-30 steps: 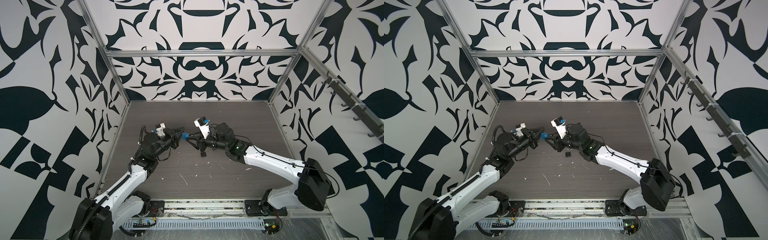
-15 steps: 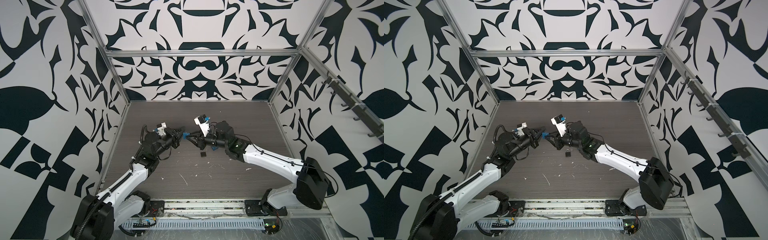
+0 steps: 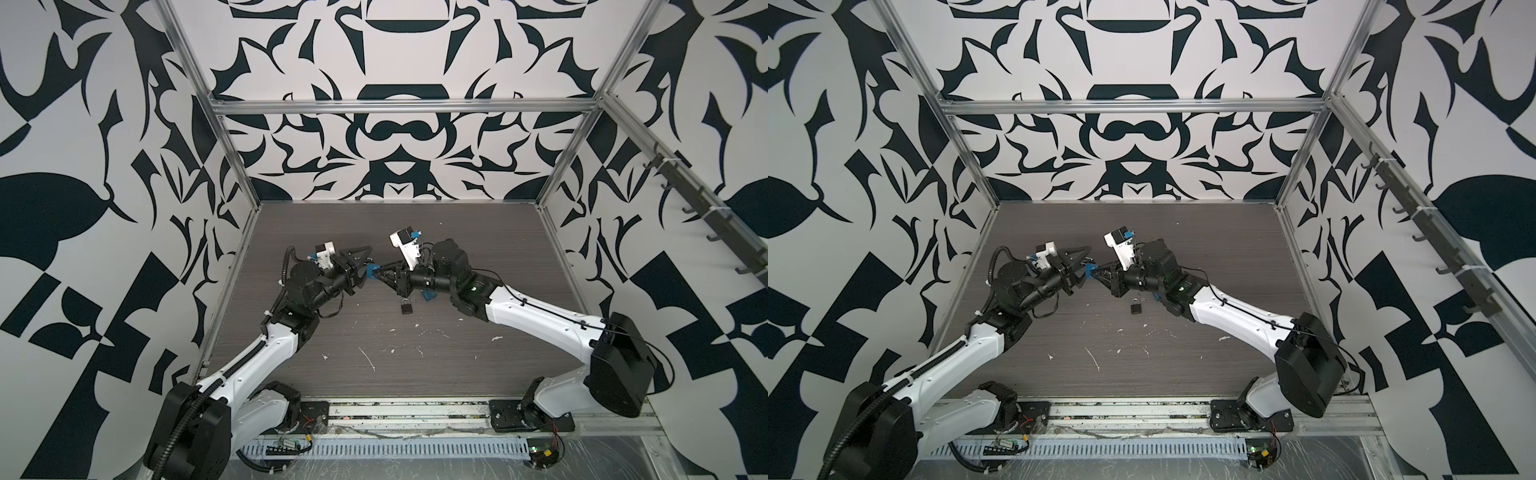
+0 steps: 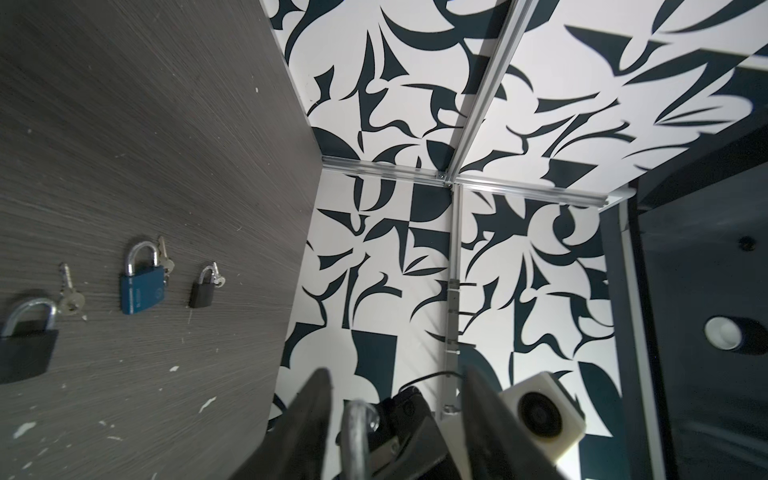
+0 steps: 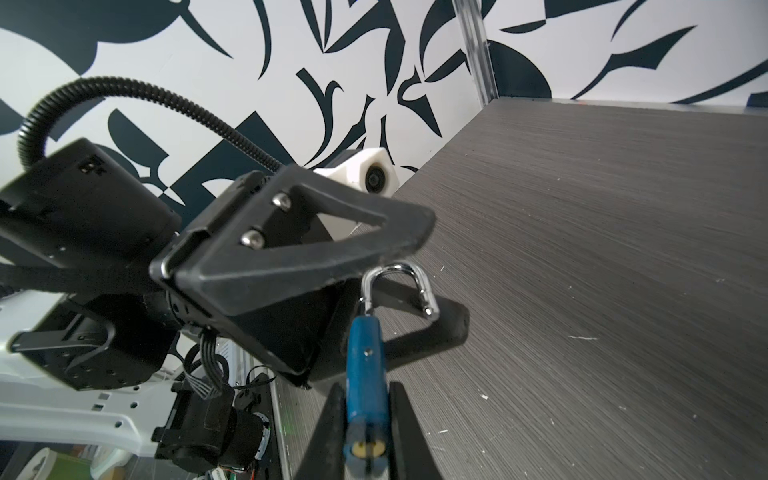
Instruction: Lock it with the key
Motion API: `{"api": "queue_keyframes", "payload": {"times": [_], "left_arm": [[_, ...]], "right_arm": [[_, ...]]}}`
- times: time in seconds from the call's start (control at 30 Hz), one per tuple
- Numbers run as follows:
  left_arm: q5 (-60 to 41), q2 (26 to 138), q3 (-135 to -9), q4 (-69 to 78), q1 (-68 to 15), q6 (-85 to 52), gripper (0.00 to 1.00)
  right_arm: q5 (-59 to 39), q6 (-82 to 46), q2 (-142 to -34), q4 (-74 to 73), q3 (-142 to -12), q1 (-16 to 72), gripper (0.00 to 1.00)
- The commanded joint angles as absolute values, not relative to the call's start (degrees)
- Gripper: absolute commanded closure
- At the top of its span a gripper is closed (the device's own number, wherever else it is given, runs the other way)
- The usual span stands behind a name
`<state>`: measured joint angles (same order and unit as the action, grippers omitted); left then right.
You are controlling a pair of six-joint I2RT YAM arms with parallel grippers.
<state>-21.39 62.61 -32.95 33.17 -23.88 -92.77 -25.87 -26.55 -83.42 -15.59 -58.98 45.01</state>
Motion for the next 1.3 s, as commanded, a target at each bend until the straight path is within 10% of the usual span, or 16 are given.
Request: {"api": "queue_keyframes", "payload": {"times": [0.0,0.4,1.27], "left_arm": [[-28.3,63.7,-40.0,27.5,-21.9,-80.0,0.01],[-38.5,67.0,-52.9,14.9,-21.9,-41.2,0.02],[-50.3,69.1,-47.7,25.0,-21.9,-44.2,0.36]], "right_arm": [[-28.9,-33.3,-79.9,-18.7,-60.1,42.3,1.0],[-41.6,-65.4,-70.4,-14.1,-55.2,35.0,1.0],[-43.1,-78.2,-72.0,-27.3,-53.4,34.9,1.0]]}}
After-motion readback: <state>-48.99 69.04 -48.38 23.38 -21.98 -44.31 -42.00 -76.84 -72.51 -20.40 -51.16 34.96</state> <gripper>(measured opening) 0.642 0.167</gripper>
